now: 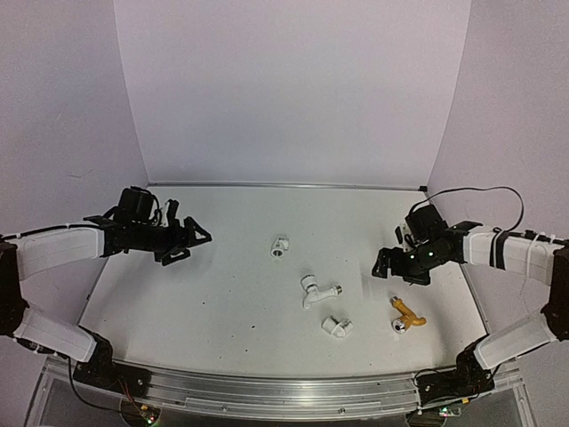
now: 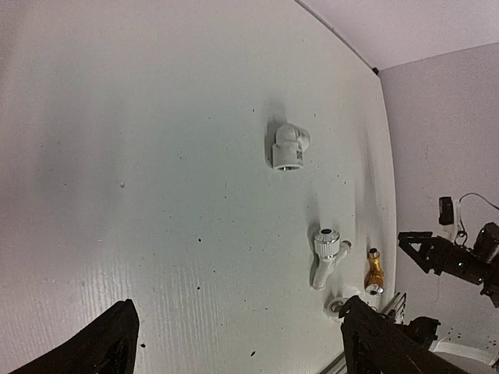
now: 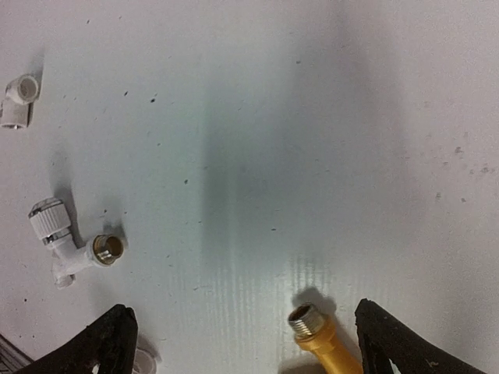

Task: Install the water faucets

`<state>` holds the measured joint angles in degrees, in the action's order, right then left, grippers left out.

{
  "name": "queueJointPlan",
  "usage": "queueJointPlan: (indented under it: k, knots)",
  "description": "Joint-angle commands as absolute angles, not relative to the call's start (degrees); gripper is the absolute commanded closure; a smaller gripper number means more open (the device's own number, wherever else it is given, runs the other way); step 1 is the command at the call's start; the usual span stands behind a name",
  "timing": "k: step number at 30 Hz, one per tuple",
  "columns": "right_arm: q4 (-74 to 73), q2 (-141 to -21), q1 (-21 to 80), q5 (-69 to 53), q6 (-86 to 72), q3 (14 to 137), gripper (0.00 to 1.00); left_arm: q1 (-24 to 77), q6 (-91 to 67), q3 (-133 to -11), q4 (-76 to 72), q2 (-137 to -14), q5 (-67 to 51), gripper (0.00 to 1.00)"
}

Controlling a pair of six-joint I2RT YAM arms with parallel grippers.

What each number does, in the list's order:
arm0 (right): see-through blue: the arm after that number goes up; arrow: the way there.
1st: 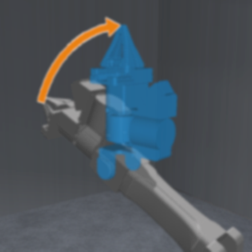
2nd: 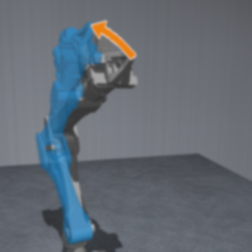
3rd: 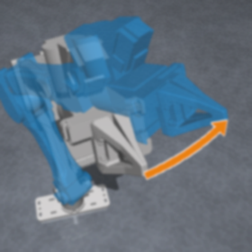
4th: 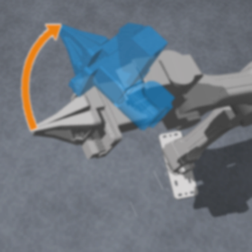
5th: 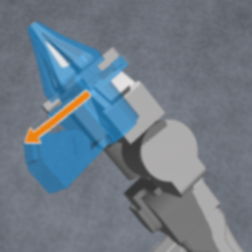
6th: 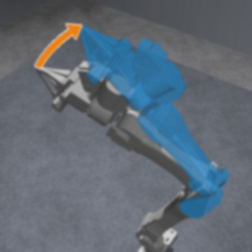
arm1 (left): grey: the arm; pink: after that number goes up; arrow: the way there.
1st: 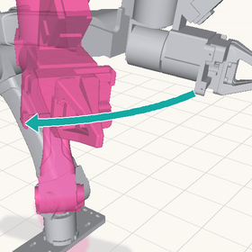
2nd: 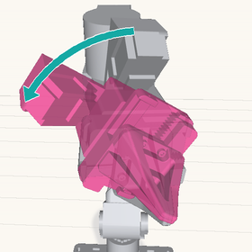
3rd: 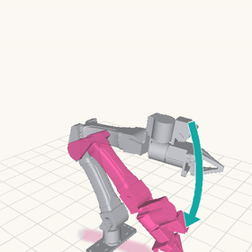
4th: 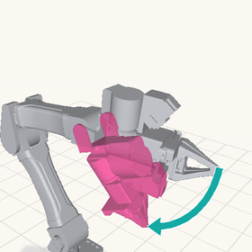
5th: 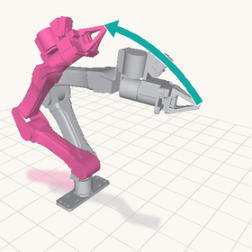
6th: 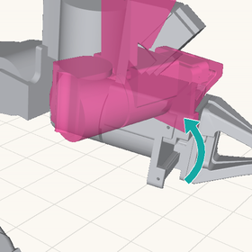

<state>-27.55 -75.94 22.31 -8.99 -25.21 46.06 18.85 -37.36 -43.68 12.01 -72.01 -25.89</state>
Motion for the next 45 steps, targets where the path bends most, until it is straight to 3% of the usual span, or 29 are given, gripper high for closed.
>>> queueJointPlan:
  k: [1, 12, 25, 32, 37, 45]
  knots:
    - [-23.19, -79.84, 29.21, -11.52, -28.27, 47.04, 0.02, 26.49, -40.44, -45.82, 6.18, -77.71, -22.03, 0.08]
    - [-17.99, -90.05, 42.04, -10.11, -32.78, 51.8, 0.02, 41.91, -42.55, -53.68, 3.68, -91.62, -14.73, 0.11]
    - [-25.12, -105.5, 57.16, 8.56, -30.65, 67.72, 0.03, 42.99, -43.34, -50.0, 3.25, -87.83, -12.38, 0.11]
    - [-28.56, -111.2, 58.11, 19.35, -32.9, 75.33, 0.12, 43.08, -43.44, -49.08, 2.99, -87.02, -12.09, 0.11]
    - [-29.15, -113.66, 58.1, 19.45, -34.93, 77.59, 0.16, 43.15, -43.71, -48.42, 2.99, -85.3, -12.65, 0.11]
    - [-30.41, -108.19, 58.1, 13.81, -32.55, 72.56, 0.14, 43.15, -43.45, -46.61, 3.0, -84.14, -11.62, 0.11]
